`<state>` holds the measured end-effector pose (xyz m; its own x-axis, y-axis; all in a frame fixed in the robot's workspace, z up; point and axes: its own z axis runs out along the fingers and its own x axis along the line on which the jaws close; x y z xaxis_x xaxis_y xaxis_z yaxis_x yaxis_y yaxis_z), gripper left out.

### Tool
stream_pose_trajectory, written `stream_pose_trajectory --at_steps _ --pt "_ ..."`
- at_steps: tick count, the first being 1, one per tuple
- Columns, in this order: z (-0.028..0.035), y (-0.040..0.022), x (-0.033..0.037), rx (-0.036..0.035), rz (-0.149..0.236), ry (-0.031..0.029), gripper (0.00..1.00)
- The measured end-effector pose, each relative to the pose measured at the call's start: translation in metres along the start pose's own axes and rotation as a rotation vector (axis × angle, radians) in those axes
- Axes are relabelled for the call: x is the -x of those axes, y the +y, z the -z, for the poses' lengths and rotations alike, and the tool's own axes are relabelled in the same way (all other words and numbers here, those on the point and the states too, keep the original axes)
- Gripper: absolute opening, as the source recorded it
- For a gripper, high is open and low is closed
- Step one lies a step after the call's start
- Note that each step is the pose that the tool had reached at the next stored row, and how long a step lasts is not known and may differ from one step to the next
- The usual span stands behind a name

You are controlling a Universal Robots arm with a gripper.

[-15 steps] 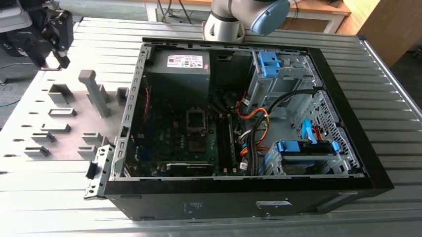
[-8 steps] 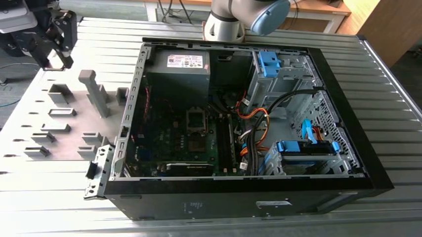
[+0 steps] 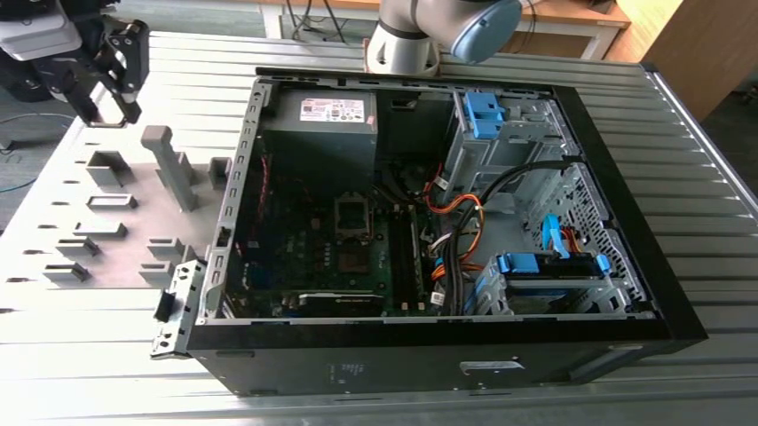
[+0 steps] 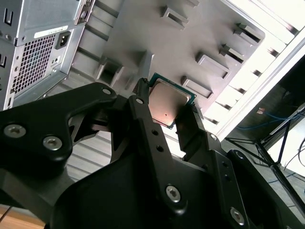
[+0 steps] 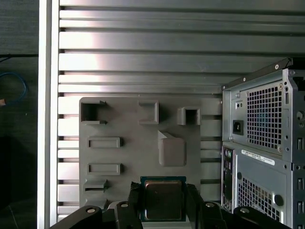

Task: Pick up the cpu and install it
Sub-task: 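Pick up the cpu and move it towards the insertion slot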

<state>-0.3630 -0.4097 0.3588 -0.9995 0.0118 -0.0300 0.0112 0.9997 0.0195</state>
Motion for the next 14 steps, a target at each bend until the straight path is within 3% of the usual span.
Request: stream_pose_trajectory --at_steps 14 --pt "-0.0006 0.0002 0.0202 0.0000 0.000 0.0000 0.47"
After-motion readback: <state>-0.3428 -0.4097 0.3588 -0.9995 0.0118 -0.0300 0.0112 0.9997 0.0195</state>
